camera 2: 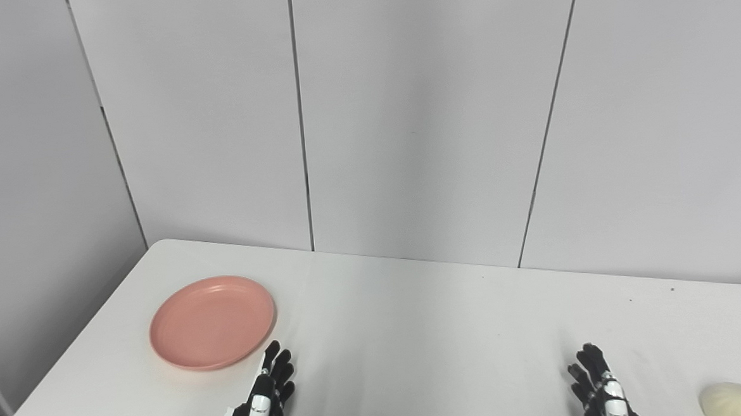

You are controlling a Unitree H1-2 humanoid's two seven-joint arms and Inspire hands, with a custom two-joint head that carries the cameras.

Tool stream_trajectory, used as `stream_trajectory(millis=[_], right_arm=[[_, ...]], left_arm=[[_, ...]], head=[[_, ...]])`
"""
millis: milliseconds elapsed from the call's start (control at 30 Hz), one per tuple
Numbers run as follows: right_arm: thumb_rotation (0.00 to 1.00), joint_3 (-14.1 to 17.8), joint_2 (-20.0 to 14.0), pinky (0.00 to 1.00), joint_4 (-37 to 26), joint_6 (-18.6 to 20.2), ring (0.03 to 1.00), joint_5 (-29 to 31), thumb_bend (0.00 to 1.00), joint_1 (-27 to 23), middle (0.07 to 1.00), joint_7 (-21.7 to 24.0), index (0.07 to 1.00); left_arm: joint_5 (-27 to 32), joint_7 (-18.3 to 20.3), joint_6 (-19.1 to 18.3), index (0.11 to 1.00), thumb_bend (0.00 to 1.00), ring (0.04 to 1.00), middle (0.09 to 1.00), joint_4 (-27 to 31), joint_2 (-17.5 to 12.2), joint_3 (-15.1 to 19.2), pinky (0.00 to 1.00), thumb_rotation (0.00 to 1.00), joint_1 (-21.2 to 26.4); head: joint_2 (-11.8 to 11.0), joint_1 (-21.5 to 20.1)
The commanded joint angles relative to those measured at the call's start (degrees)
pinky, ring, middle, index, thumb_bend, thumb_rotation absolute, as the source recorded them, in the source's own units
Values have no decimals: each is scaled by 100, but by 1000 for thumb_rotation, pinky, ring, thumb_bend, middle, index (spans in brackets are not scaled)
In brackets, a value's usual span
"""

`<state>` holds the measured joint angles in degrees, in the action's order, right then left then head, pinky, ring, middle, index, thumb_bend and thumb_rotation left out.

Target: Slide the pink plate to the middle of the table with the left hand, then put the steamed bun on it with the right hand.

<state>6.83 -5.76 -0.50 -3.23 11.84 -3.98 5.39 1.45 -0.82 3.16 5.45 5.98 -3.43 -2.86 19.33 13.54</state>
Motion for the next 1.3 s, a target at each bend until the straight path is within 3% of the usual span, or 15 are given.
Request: stream_trajectory(millis=[0,100,167,333,500,667,867,1000,1267], right_arm=[[987,-78,144,953,195,-257,916,-67,741,133,938,-6,920],[984,-115,180,944,120,-261,908,-132,735,157,932,-19,913],[983,-126,209,946,73,-258,909,-149,737,173,936,-28,919],[962,-133,282,919,-42,-225,896,-175,722,212,924,-69,905],[973,-159,309,906,-153,-171,893,-279,722,239,925,-137,907],[979,-173,320,903,-239,-110,893,-281,706,266,927,-159,911],[993,-181,308,923,-280,-92,906,-271,678,274,940,-148,924],[986,-175,325,920,-335,-34,904,-258,675,291,939,-167,924],[975,-174,341,918,-405,56,905,-233,676,305,936,-193,924]], left_arm=[[200,73,129,1000,736,1000,995,52,-53,84,1000,957,30],[363,119,62,1000,760,1000,990,206,-102,161,1000,967,111],[436,142,62,969,833,976,965,367,-157,204,1000,957,209],[652,216,-30,889,893,910,873,739,-353,322,892,919,503],[887,195,-287,827,935,852,841,1056,-611,567,828,918,996],[910,144,-527,826,975,833,812,1126,-973,901,808,929,1576],[1165,198,-789,805,995,853,834,957,-1419,1272,838,907,2103],[1231,356,-543,817,989,862,843,436,-1845,1504,823,914,2441],[1381,516,-157,903,981,913,889,-581,-2327,1874,860,893,2918]], head=[[34,-34],[141,-142],[189,-185],[249,-232],[293,-240],[314,-226],[332,-217],[352,-207],[395,-180]])
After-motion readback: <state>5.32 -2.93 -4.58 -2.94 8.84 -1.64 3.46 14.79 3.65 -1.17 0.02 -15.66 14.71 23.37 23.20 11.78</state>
